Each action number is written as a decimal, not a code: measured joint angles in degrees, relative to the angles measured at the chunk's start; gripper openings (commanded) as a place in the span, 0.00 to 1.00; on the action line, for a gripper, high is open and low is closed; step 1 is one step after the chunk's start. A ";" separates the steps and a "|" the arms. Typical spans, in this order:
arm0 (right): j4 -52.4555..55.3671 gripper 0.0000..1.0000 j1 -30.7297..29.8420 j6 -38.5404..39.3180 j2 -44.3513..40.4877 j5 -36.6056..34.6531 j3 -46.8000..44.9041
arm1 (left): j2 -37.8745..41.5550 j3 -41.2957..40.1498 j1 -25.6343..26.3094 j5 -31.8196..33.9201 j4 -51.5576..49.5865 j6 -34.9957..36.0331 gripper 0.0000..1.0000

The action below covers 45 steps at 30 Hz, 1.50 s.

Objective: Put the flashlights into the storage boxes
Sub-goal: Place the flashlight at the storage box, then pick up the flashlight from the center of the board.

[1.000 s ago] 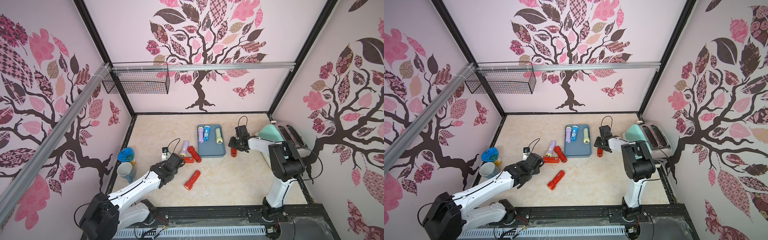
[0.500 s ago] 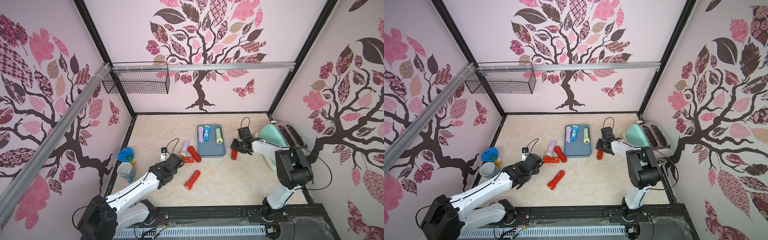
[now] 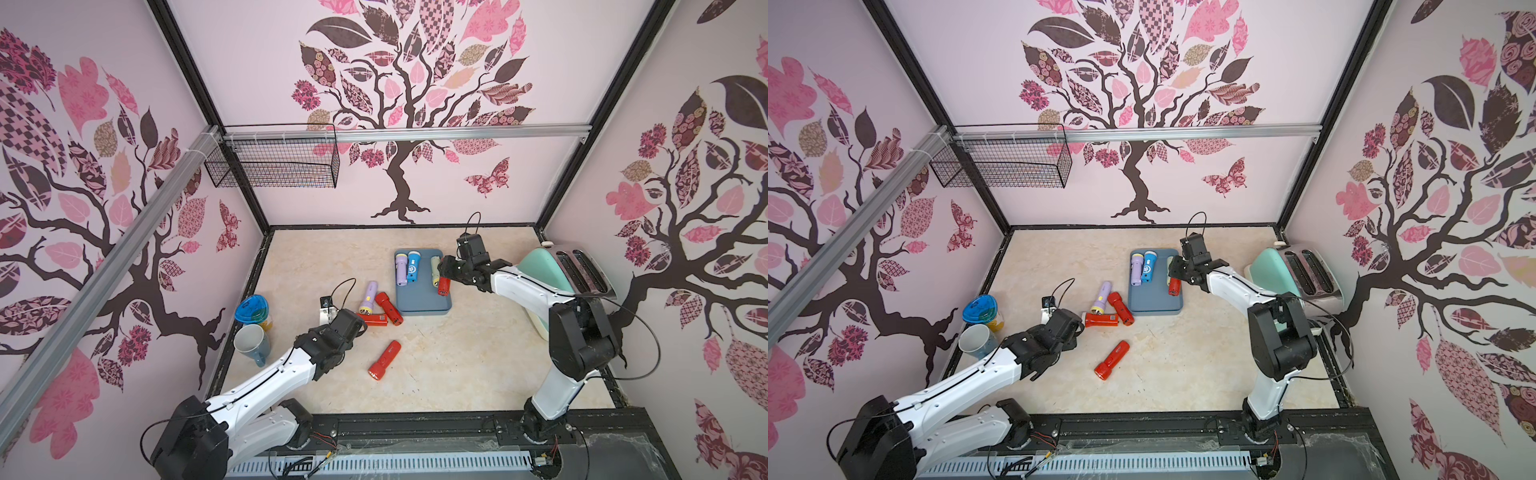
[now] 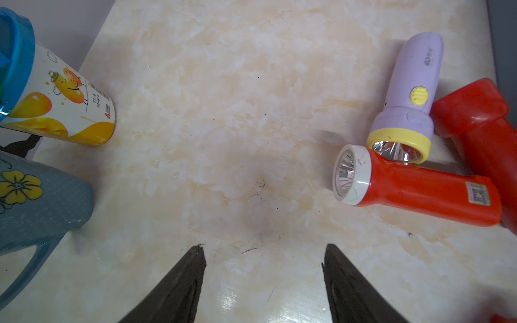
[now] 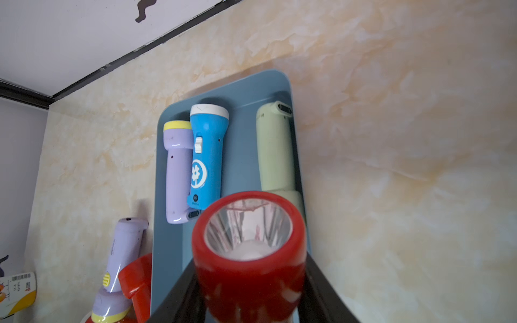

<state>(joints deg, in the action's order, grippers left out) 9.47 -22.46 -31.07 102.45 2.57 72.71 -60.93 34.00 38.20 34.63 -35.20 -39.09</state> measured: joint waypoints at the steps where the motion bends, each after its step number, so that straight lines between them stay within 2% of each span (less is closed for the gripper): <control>1: -0.11 0.32 -0.50 0.02 1.90 0.00 1.64 | 0.00 0.00 0.00 0.00 0.00 0.02 0.70; 7: 0.70 0.34 -2.25 1.42 12.48 -0.48 11.34 | 0.24 -0.07 0.00 0.00 0.00 0.02 0.70; 13: 2.43 0.40 -2.27 3.34 18.62 -1.51 18.78 | 1.49 -0.39 0.00 0.02 0.07 0.02 0.70; 19: 3.39 0.63 -2.23 4.42 21.55 -3.23 22.77 | 2.14 -0.76 0.00 0.04 0.24 0.02 0.71; 24: 5.57 0.71 -2.23 5.07 22.34 -4.28 25.79 | 2.16 -0.85 0.00 0.02 0.44 0.02 0.70; 29: 6.27 0.71 -2.23 5.62 22.16 -4.46 26.32 | 2.16 -0.85 0.00 0.04 0.44 0.04 0.71; 32: 6.08 0.71 -2.23 5.64 20.70 -4.35 23.39 | 2.14 -0.85 0.00 0.04 0.46 0.04 0.71; 35: 5.75 0.74 -2.23 5.62 15.91 -3.98 16.02 | 1.66 -0.85 0.00 0.02 0.46 0.07 0.71; 42: 4.04 0.87 -2.23 7.04 -5.51 -6.25 -5.38 | 0.44 -0.83 0.00 0.26 -0.20 0.11 0.70; 45: 2.19 0.89 -2.21 7.32 -15.69 -8.85 -15.47 | 0.79 -0.81 0.00 1.07 -1.03 -0.09 0.70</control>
<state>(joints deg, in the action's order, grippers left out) 11.66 -24.67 -23.75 86.76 -6.28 57.23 -60.14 33.19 38.20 35.70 -36.23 -39.18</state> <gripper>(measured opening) 0.883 0.702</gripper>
